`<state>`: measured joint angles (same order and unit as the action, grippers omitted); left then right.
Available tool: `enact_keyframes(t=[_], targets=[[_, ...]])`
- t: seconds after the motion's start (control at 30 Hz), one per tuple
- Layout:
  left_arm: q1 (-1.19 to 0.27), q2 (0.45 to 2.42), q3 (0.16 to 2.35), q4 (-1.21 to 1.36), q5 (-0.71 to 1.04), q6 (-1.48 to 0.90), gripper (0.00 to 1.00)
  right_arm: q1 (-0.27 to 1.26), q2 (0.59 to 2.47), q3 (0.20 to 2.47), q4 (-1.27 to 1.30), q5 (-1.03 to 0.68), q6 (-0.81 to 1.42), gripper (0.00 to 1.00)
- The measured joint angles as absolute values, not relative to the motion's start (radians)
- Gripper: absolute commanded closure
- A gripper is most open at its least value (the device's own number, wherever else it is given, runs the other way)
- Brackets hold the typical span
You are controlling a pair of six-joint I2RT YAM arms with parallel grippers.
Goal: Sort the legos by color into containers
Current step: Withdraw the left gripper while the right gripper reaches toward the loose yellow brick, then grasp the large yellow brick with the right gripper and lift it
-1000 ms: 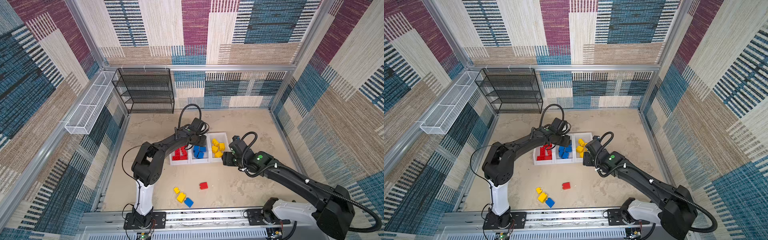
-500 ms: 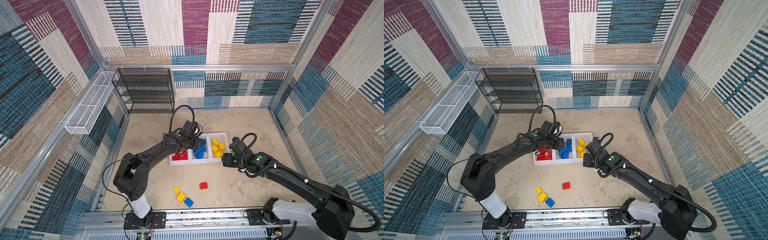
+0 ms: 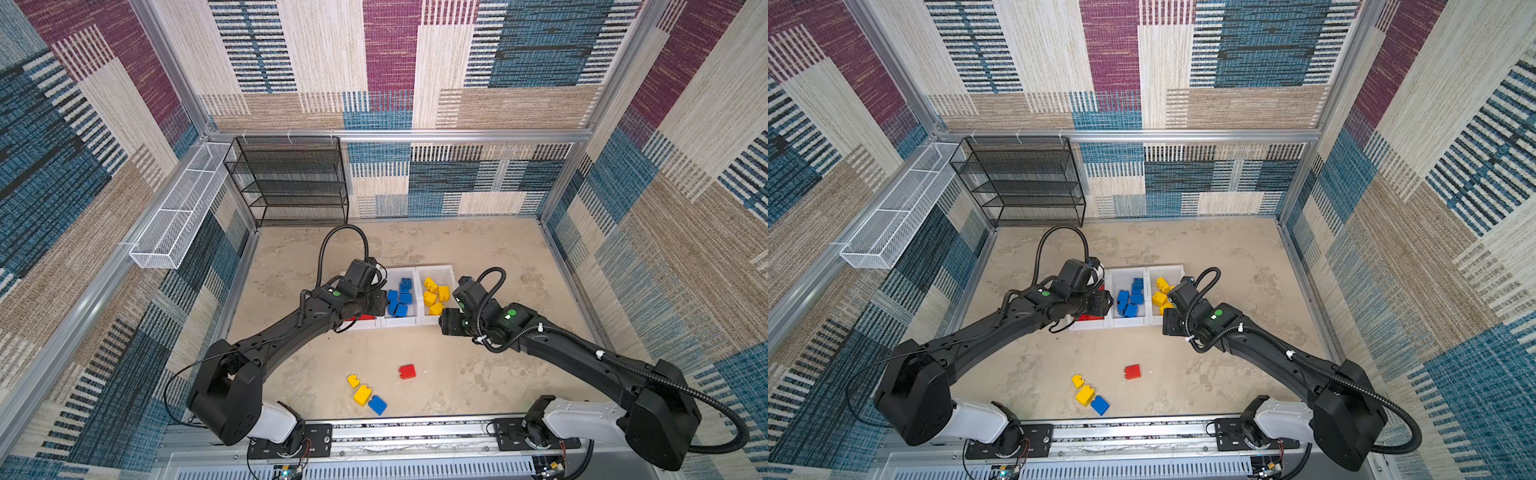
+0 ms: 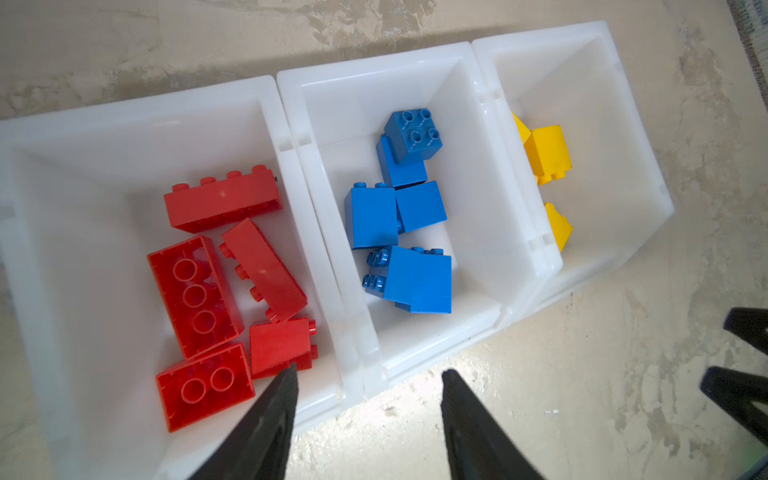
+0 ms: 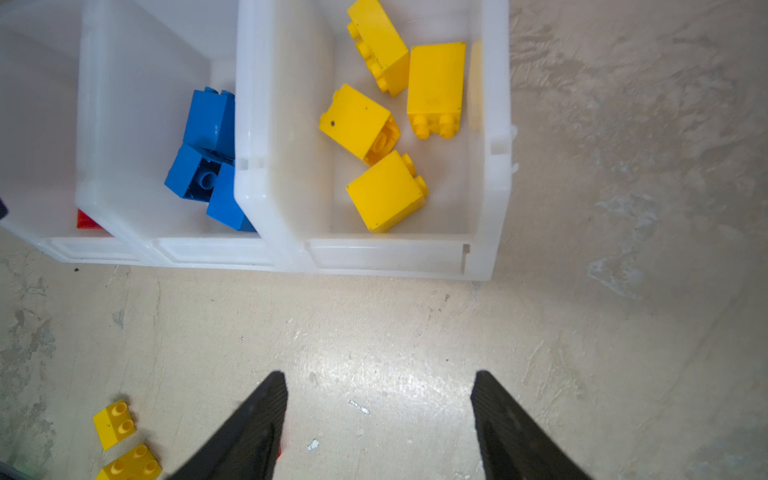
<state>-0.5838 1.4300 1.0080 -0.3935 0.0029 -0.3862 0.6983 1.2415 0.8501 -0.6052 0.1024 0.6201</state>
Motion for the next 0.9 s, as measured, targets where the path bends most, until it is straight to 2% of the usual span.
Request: enact_keyframes(t=[0.4,0.67,0.9], targets=[[-0.493,1.247,0.865,-0.401,-0.02,-0.414,0.39,0.791,1.322,0.891,-0.569,0.078,0.58,0.28],[-0.414,1.138,0.782,-0.416,-0.02,-0.437,0.38,0.954,1.489,1.02,-0.548,0.078,0.528,0.28],[-0.327,0.988,0.711,-0.451,-0.023,-0.464,0.32,1.125,1.652,1.159,-0.526,0.045,0.472,0.28]])
